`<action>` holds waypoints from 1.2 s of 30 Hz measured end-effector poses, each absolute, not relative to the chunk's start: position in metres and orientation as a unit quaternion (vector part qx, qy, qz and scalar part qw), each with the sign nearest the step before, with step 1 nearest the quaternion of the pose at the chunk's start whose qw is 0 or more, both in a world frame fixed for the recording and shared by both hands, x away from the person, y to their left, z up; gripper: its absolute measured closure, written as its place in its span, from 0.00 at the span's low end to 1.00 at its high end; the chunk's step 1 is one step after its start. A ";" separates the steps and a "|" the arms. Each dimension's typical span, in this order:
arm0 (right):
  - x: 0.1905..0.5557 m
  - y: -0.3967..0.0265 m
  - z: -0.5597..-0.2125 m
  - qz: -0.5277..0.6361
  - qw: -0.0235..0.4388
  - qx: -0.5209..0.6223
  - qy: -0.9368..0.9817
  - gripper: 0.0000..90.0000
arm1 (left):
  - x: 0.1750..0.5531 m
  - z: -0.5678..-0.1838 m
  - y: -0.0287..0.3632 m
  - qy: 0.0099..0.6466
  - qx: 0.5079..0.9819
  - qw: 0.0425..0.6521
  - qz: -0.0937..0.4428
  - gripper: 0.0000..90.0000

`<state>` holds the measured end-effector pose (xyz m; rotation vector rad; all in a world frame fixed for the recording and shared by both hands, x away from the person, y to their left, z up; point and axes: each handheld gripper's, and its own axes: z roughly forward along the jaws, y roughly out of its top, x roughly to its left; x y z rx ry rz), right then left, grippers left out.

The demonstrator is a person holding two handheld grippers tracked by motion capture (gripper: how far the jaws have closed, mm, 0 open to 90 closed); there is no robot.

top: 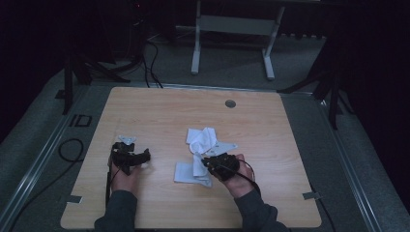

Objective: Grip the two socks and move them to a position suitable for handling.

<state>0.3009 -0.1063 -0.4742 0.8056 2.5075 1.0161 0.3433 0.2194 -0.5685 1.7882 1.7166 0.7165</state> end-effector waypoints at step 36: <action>0.323 -0.216 -0.521 0.239 0.189 0.369 0.878 0.99 | 0.343 -0.568 0.219 0.637 0.668 0.276 0.266 0.16</action>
